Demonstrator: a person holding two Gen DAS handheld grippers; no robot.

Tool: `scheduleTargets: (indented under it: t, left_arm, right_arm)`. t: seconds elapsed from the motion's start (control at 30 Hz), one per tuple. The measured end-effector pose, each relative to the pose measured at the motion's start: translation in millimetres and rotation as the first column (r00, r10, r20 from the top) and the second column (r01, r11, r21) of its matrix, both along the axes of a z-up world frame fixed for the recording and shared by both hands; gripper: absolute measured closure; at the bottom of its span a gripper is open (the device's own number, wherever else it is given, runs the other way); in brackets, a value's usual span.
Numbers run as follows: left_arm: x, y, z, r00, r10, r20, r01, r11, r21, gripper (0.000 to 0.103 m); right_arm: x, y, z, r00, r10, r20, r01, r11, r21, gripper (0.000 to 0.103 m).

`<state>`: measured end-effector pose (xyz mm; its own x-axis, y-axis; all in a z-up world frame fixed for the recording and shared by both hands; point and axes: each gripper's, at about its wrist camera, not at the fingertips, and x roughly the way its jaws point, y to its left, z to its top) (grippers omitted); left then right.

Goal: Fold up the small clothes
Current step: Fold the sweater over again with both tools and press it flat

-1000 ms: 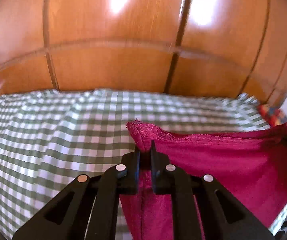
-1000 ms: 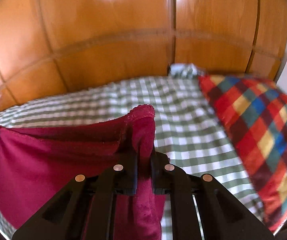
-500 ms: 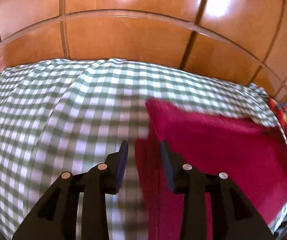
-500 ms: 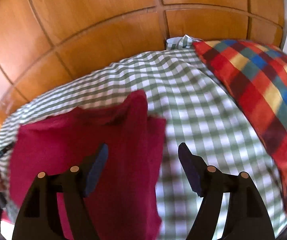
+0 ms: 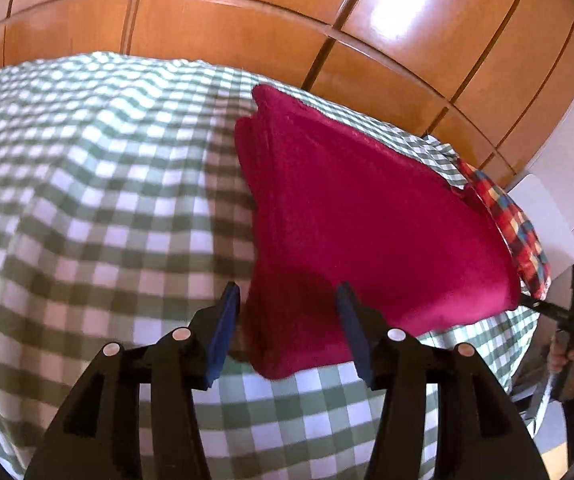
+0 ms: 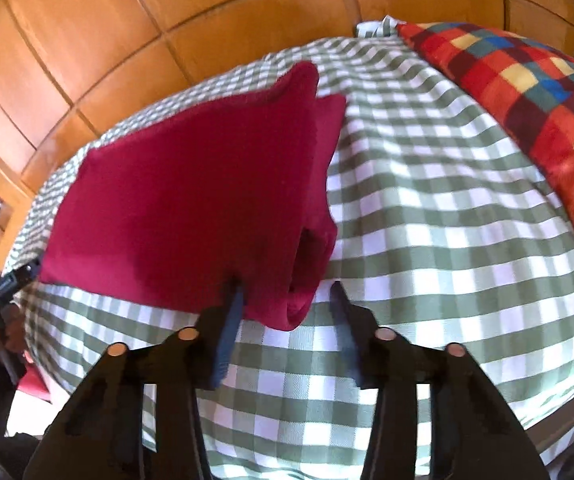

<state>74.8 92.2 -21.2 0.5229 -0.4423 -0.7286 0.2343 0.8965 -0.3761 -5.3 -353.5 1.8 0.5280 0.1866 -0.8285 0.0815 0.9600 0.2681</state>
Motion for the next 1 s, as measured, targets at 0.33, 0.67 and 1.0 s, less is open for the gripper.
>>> scheduleTargets:
  t: [0.33,0.67,1.0]
  left_arm:
    - [-1,-12,8,0.996,-0.087,0.027,0.084,0.991,0.108,0.096]
    - [-32,-6,17,0.993,-0.117,0.01,0.115,0.987,0.112,0.097]
    - [-47,7,24,0.998,-0.069,-0.011,0.07,0.994,0.085,0.075]
  right_arm:
    - [-13,-5,25,0.999,0.022,0.039,-0.019,0.997,-0.081,0.096]
    - [-27,4,0,0.998,0.028,-0.059,-0.035,0.992,-0.125,0.097]
    - [-45,-7,5,0.993,-0.004,-0.121,-0.01,0.993,-0.118,0.077]
